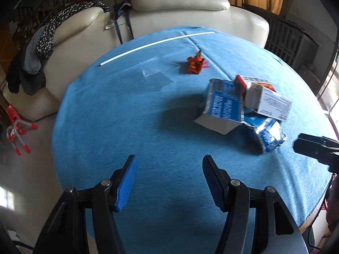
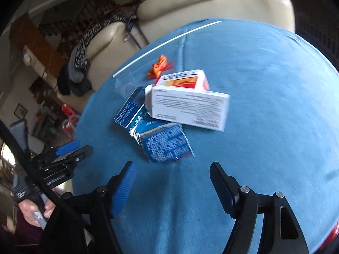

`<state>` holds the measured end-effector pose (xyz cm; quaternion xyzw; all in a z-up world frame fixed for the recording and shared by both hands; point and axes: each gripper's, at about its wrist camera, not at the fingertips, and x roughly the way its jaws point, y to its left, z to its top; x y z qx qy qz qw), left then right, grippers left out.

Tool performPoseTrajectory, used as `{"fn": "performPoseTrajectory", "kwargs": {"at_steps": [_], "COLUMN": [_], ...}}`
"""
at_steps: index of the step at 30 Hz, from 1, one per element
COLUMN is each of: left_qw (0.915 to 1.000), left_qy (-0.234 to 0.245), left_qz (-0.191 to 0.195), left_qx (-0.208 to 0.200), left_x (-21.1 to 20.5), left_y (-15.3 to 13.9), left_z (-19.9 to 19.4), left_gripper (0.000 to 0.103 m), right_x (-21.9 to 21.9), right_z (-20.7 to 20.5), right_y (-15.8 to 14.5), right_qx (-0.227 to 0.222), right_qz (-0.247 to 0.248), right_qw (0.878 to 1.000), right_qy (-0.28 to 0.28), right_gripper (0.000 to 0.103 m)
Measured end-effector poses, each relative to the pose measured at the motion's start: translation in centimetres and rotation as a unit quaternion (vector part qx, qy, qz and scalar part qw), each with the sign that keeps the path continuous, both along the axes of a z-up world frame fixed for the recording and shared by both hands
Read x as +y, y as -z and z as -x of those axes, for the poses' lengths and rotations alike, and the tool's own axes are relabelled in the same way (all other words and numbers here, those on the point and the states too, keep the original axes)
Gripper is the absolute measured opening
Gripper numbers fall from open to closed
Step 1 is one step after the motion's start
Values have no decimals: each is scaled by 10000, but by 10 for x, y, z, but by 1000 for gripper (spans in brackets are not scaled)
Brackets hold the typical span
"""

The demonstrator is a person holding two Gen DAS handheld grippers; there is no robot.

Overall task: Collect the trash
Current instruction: 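Return both tools to the table over the boxes, then grasp the blue-and-white carton with the right tool while the left grasps a blue box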

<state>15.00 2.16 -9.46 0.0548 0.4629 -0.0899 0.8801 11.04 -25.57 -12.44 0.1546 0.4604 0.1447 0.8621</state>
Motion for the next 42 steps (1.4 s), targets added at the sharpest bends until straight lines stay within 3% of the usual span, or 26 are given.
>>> {"fn": "performPoseTrajectory", "kwargs": {"at_steps": [11,21,27,28,29,35,37,42], "left_qw": [9994,9989,9990,9989,9988,9951,9918,9861], "left_qy": [-120,-77,-40,0,76,735,1020,1433], "left_qz": [335,436,439,460,477,663,759,817], "left_qx": [-22,-124,-65,-56,-31,64,129,219], "left_x": [35,41,43,42,39,6,-8,-43], "left_y": [-7,-16,-14,-15,-16,-20,-19,-16], "left_z": [-16,-19,-22,-23,-26,-38,-45,-60], "left_gripper": [64,65,65,65,65,71,80,80], "right_x": [59,114,102,101,97,82,79,44], "right_z": [-44,-37,-49,-49,-49,-34,-22,3], "right_y": [5,11,15,17,17,15,15,3], "right_qx": [-21,-241,-98,-90,-73,-111,-88,-71], "right_qz": [701,1881,1617,1531,1473,1421,1347,1044], "right_qw": [9962,9767,9859,9876,9887,9892,9903,9945], "right_qy": [-526,-1005,-414,-338,-270,-354,-315,-22], "right_gripper": [77,82,80,67,61,61,61,61]}}
